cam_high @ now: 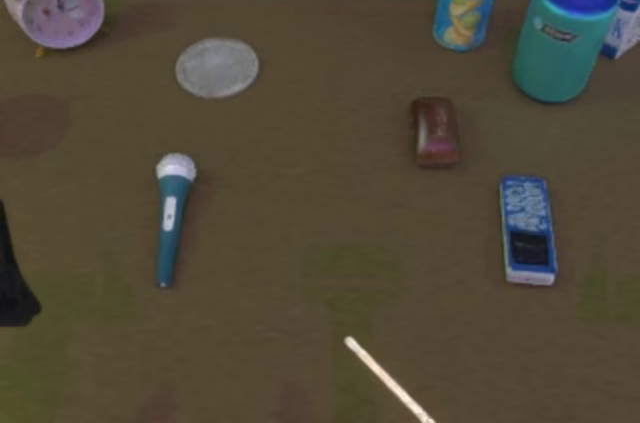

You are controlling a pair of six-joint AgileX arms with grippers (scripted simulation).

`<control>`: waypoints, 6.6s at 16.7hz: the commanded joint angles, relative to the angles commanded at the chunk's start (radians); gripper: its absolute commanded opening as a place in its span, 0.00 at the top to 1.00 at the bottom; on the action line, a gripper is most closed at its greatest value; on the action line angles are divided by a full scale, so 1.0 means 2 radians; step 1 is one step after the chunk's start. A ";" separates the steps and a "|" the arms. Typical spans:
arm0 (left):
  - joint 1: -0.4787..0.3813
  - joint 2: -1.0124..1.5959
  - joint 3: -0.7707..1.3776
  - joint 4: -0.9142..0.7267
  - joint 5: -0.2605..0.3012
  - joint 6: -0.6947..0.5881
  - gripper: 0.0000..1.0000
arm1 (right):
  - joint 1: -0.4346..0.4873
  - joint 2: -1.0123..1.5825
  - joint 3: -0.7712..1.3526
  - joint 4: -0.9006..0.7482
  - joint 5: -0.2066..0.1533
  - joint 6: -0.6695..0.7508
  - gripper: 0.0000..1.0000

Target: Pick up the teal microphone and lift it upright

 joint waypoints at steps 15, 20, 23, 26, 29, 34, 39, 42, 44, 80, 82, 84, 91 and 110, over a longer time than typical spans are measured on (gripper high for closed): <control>-0.080 0.445 0.292 -0.206 -0.007 -0.072 0.00 | 0.000 0.000 0.000 0.000 0.000 0.000 0.00; -0.121 0.685 0.437 -0.316 -0.010 -0.109 0.00 | 0.000 0.000 0.000 0.000 0.000 0.000 0.00; -0.141 0.794 0.512 -0.368 -0.012 -0.128 0.00 | 0.000 0.000 0.000 0.000 0.000 0.000 0.00; -0.156 0.878 0.570 -0.403 -0.013 -0.142 0.00 | 0.000 0.000 0.000 0.000 0.000 0.000 0.00; -0.164 0.919 0.603 -0.421 -0.013 -0.149 0.00 | 0.000 0.000 0.000 0.000 0.000 0.000 0.00; -0.162 0.921 0.605 -0.422 -0.013 -0.149 0.00 | 0.000 0.000 0.000 0.000 0.000 0.000 0.00; -0.163 0.960 0.586 -0.365 -0.013 -0.147 0.00 | 0.000 0.000 0.000 0.000 0.000 0.000 0.00; -0.161 1.005 0.564 -0.294 -0.012 -0.145 0.00 | 0.000 0.000 0.000 0.000 0.000 0.000 0.00; -0.161 1.030 0.552 -0.259 -0.012 -0.144 0.00 | 0.000 0.000 0.000 0.000 0.000 0.000 0.00; -0.157 0.974 0.519 -0.088 0.052 -0.101 1.00 | 0.000 0.000 0.000 0.000 0.000 0.000 0.00; -0.154 0.959 0.497 -0.010 0.084 -0.086 1.00 | 0.000 0.000 0.000 0.000 0.000 0.000 0.00; -0.151 0.942 0.473 0.077 0.117 -0.070 1.00 | 0.000 0.000 0.000 0.000 0.000 0.000 0.00; -0.139 0.863 0.389 0.364 0.226 -0.015 1.00 | 0.000 0.000 0.000 0.000 0.000 0.000 0.00; -0.267 0.799 0.358 0.480 0.126 0.001 1.00 | 0.000 0.000 0.000 0.000 0.000 0.000 0.00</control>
